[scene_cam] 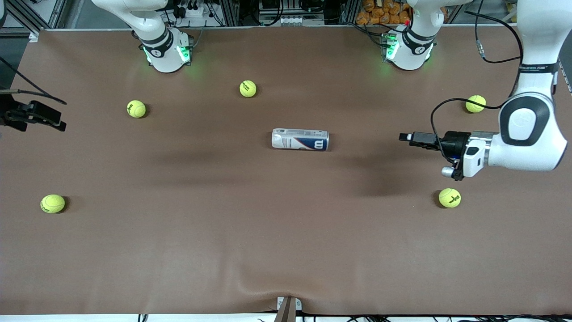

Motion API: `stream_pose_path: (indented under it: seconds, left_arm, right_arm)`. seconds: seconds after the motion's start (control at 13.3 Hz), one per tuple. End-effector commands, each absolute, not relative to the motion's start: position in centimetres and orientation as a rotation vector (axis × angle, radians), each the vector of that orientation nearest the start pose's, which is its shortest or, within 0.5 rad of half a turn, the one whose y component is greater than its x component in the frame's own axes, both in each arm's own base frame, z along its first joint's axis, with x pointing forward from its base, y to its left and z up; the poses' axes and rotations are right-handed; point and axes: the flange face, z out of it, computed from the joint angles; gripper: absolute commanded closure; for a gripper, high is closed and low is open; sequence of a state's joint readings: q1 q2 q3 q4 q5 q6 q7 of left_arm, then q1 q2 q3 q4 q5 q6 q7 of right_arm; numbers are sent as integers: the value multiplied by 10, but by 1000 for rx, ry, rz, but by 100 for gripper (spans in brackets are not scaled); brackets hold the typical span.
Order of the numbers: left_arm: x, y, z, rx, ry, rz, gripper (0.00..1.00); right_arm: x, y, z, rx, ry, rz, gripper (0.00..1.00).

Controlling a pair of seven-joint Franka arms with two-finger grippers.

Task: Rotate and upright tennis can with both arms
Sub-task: 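Retract the right gripper while the left gripper reaches the can end, then close the left gripper on the bottom end of the can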

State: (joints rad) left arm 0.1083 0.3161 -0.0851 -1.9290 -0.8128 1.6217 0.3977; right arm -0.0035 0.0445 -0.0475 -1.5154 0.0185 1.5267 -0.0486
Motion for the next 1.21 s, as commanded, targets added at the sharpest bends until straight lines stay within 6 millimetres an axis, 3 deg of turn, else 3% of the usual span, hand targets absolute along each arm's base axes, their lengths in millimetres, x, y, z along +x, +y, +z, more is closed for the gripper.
stream_pose_path:
  seconds: [0.0, 0.08, 0.3, 0.38, 0.53, 0.83, 1.06, 1.13]
  left_arm:
    - [539, -77, 295, 2177, -102, -424, 0]
    - [527, -91, 278, 2164, -111, -397, 0]
    - [521, -106, 226, 2044, -107, -357, 0]
    - [519, -117, 209, 1985, -121, -334, 0]
    - [510, -142, 181, 1916, -90, -347, 0]
    - [506, -163, 169, 1920, -77, -352, 0]
    - [503, -193, 169, 1876, -38, -345, 0]
    - [501, -199, 160, 1875, -30, -333, 0]
  right_arm:
    - [556, -15, 625, -3116, 0, -1, 0]
    - [557, -16, 625, -3115, 0, -9, 0]
    - [557, -18, 629, -3116, 7, -1, 0]
    - [553, -23, 647, -3122, 27, -25, 0]
    - [546, -37, 664, -3110, 61, 2, 0]
    - [547, -30, 670, -3106, 42, -38, 0]
    - [541, -29, 670, -3096, 38, -39, 0]
    - [541, -29, 670, -3096, 38, -44, 0]
